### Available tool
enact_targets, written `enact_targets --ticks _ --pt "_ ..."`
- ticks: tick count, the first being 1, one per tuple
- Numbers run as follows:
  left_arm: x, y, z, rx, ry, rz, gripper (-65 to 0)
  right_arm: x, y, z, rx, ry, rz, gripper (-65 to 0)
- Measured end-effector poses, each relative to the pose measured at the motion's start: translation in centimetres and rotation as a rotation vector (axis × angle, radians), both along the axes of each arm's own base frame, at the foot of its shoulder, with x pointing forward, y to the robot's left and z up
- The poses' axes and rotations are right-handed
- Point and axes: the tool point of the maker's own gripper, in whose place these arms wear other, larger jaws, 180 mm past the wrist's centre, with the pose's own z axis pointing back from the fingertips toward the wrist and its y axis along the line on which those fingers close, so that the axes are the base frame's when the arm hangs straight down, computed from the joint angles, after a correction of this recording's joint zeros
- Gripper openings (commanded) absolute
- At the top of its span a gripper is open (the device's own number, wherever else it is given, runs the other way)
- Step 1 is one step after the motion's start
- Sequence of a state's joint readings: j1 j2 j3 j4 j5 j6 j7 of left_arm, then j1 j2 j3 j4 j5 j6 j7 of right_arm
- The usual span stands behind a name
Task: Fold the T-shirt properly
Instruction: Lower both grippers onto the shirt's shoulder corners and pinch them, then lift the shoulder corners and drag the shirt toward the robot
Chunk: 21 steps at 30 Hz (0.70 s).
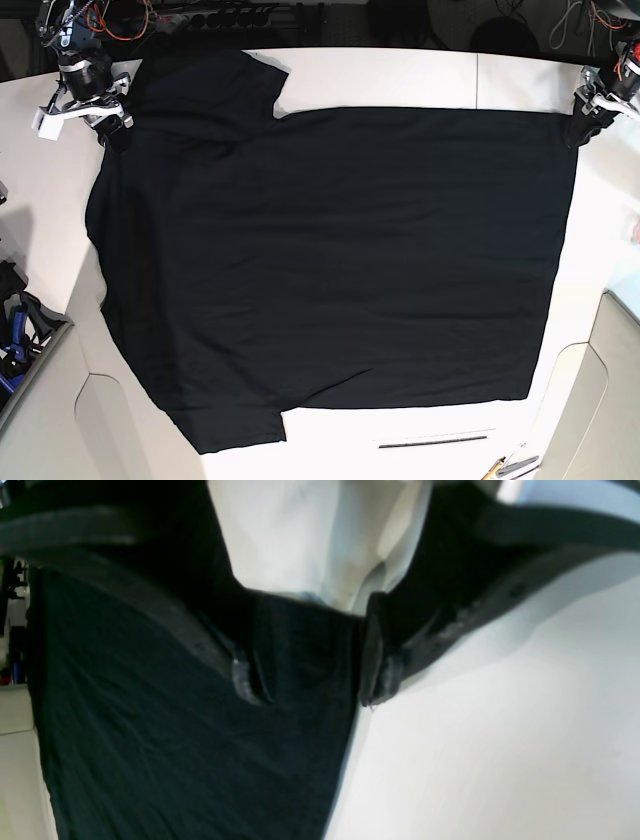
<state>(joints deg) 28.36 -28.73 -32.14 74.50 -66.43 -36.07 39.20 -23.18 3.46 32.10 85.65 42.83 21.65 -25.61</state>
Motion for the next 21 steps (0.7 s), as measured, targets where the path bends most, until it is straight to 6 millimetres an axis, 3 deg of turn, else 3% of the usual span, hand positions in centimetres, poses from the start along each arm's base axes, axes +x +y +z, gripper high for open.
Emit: enact_targets --ticks 2,3,8,15,21 --pt "-0.3 -0.5 -0.3 -0.001 0.016 -0.027 -63.7 0.0 0.0 0.0 0.0 0.0 0.0 -65.0" --pt "-0.4 -0.6 -0.4 -0.005 0.019 -0.03 -65.0 0.0 0.0 0.1 -0.001 -0.002 0.0 -65.0" --pt "-0.4 0.0 0.0 0.001 0.011 -0.011 -65.0 -0.1 0.1 0.9 -0.028 0.006 0.028 -65.0" --pt "-0.9 2.0 1.7 -0.01 -0.024 0.024 -65.0 -1.4 0.3 3.7 -0.133 -0.007 0.092 -65.0" --pt "-2.3 2.7 2.3 -0.041 -0.02 0.059 -65.0 -3.5 -0.6 5.2 -0.184 0.006 0.096 -65.0"
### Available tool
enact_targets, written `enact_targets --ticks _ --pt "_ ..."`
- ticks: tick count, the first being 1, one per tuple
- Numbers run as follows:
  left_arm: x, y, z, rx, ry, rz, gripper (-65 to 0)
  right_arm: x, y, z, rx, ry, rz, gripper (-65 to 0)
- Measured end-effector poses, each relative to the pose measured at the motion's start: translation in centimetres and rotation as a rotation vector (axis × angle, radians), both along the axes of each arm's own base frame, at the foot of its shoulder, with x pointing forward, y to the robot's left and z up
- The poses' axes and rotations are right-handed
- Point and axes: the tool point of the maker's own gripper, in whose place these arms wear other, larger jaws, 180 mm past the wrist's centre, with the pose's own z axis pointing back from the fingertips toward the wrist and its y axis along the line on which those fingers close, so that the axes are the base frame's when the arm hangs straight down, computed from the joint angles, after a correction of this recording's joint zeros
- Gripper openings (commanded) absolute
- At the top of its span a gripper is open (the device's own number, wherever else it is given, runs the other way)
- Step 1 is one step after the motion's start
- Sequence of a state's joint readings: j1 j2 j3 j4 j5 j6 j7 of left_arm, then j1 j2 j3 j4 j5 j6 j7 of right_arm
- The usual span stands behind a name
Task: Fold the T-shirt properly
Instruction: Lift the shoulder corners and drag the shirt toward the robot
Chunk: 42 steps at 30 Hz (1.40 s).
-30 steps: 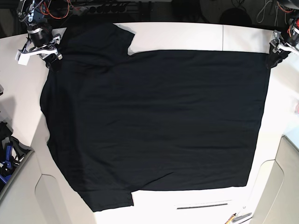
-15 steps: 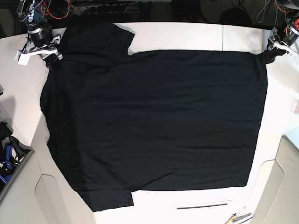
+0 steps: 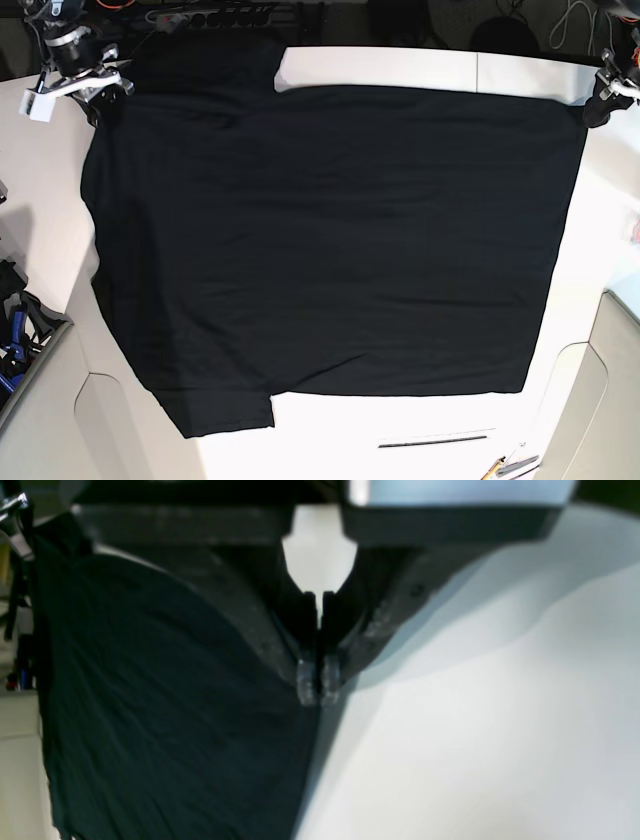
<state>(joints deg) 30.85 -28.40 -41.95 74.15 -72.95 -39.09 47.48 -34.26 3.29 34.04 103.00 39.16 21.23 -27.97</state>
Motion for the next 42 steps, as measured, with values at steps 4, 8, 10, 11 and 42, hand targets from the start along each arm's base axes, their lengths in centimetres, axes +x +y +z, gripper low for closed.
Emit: enact_targets --ticks 4,8,10,11,42 --pt "-1.3 0.4 1.1 -0.065 -0.013 0.029 -65.0 -2.2 -1.5 0.4 -0.038 0.036 -0.025 -65.0" --pt "-2.7 1.3 2.2 -0.089 -0.021 0.06 -65.0 -4.2 -1.7 0.5 -0.04 0.076 -0.027 -65.0" --pt "-3.5 1.6 2.2 -0.084 0.001 0.063 -65.0 -4.7 -1.4 0.9 -0.036 0.077 -0.018 -65.0" --pt "-3.7 1.6 2.2 -0.083 0.004 0.064 -65.0 -4.6 -1.3 1.1 -0.035 0.071 -0.011 -65.0" --pt "10.4 -0.4 4.8 0.097 -0.226 -0.06 -65.0 13.1 1.7 0.1 -0.091 -0.135 0.119 -65.0"
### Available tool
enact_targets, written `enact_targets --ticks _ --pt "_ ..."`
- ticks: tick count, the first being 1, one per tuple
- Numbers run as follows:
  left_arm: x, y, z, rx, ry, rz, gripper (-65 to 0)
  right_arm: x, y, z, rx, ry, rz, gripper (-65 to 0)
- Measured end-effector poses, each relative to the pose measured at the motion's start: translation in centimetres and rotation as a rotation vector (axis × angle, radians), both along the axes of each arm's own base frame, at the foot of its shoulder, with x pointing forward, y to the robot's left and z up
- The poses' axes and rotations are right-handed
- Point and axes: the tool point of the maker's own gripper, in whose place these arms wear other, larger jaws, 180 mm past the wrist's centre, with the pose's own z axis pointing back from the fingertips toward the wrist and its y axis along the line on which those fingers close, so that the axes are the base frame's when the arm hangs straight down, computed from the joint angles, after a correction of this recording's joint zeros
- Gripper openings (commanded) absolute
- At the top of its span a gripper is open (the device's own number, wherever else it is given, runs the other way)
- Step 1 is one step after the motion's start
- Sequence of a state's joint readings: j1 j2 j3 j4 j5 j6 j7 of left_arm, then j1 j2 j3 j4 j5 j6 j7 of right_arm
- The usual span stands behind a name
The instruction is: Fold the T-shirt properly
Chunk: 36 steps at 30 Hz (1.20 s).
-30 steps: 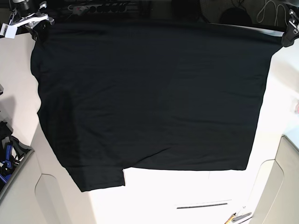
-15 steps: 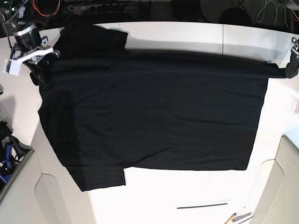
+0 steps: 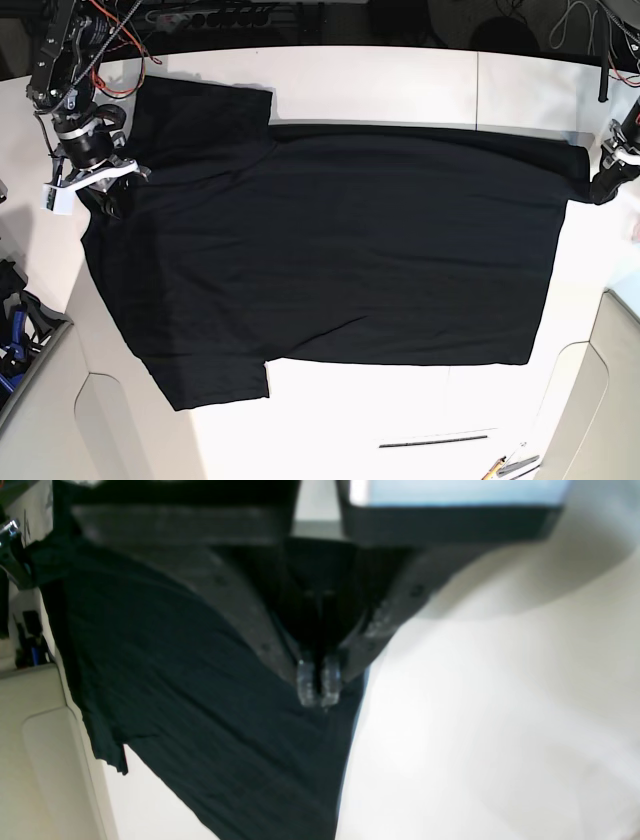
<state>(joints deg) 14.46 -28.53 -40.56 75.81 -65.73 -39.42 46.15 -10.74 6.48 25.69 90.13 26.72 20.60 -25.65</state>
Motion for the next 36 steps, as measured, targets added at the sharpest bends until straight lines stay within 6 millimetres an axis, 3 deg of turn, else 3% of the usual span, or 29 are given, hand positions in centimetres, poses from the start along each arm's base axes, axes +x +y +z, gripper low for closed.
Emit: enact_targets --ticks 8,9,10,11,13,16,20,27,31,36 --pt "-0.1 0.2 -0.2 0.022 0.011 0.001 -65.0 0.4 0.0 -0.3 0.01 0.003 -0.005 -65.0" --pt "-0.1 0.2 -0.2 0.022 0.012 0.001 -65.0 0.4 0.0 -0.4 0.01 0.006 -0.004 -62.7" --pt "-0.1 0.2 -0.2 0.022 0.012 0.001 -62.0 0.4 0.0 -0.4 0.01 0.011 -0.002 -52.2" --pt "-0.1 0.2 -0.2 0.018 0.01 0.002 -53.5 0.3 0.2 -0.5 0.009 0.015 0.014 -42.6" --pt "0.0 0.2 0.1 0.007 -0.005 0.006 -41.9 0.1 1.1 -0.6 0.013 0.02 0.066 -32.3" --pt "0.0 0.1 0.2 0.001 -0.01 0.007 -40.9 -0.2 1.9 -0.7 0.032 0.051 0.105 -32.0" --pt "0.1 0.1 0.2 -0.002 -0.012 0.008 -40.9 -0.2 1.8 1.3 0.03 0.044 0.125 -32.0" --pt "0.0 0.1 0.1 -0.002 -0.008 0.005 -40.9 -2.3 -1.3 5.0 -0.065 0.005 0.068 -32.0" --pt "0.0 0.0 0.2 -0.011 -0.013 0.007 -40.9 -5.3 -2.4 4.1 -0.086 0.074 0.042 -32.0" --pt "0.0 0.0 0.2 -0.014 -0.01 0.003 -40.9 -10.5 -1.0 1.2 0.013 0.203 0.053 -32.0"
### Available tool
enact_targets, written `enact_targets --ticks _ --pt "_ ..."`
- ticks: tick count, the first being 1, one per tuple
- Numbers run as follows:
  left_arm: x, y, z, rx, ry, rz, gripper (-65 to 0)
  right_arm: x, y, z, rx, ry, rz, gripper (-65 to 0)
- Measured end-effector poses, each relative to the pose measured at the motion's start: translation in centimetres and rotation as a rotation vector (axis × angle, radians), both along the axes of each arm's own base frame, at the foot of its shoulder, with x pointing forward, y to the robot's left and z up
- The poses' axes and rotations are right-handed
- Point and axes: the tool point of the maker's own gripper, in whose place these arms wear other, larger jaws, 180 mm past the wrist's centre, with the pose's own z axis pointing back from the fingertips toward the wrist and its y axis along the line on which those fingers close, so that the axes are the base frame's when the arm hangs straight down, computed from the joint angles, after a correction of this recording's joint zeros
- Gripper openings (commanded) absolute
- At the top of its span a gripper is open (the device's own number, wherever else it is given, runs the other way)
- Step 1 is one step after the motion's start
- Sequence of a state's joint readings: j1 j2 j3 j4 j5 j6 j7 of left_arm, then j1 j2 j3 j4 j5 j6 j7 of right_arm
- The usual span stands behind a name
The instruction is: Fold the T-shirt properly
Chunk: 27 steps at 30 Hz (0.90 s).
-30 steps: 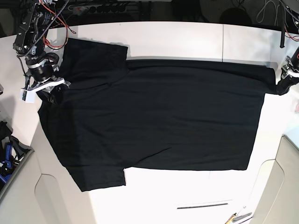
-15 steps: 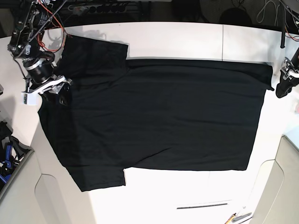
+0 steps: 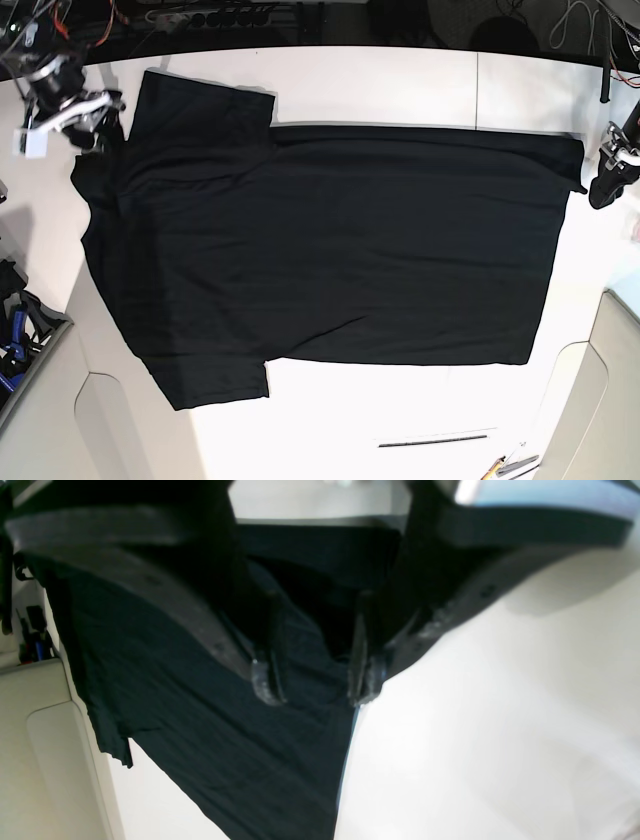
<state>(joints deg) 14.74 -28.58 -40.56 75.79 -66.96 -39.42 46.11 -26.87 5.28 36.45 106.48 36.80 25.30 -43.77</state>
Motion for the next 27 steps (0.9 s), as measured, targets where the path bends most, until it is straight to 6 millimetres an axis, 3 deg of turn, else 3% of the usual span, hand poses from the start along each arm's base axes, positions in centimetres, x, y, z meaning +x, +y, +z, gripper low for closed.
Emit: enact_targets --ticks 5,14,16,19,24,27 --pt "-0.1 -0.1 -0.1 -0.002 0.008 -0.005 -40.9 -3.7 1.4 -2.9 0.067 0.11 -0.03 -32.0" --pt "-0.1 -0.1 -0.1 -0.002 0.007 -0.005 -40.9 -3.2 5.2 -5.3 0.206 0.119 0.002 -32.4" --pt "-0.1 -0.1 -0.1 -0.002 0.007 -0.005 -40.9 -3.0 6.5 -5.5 0.222 0.125 0.035 -41.5" --pt "-0.1 -0.1 -0.1 -0.002 0.007 -0.005 -40.9 -3.2 7.9 -5.9 0.244 0.146 0.07 -64.0" --pt "-0.1 -0.1 -0.1 -0.002 0.007 -0.005 -40.9 -2.3 9.8 -5.0 0.303 0.106 0.125 -65.0" --pt "-0.1 -0.1 -0.1 -0.003 0.007 -0.005 -40.9 0.4 10.5 -3.8 0.309 0.042 0.161 -65.0"
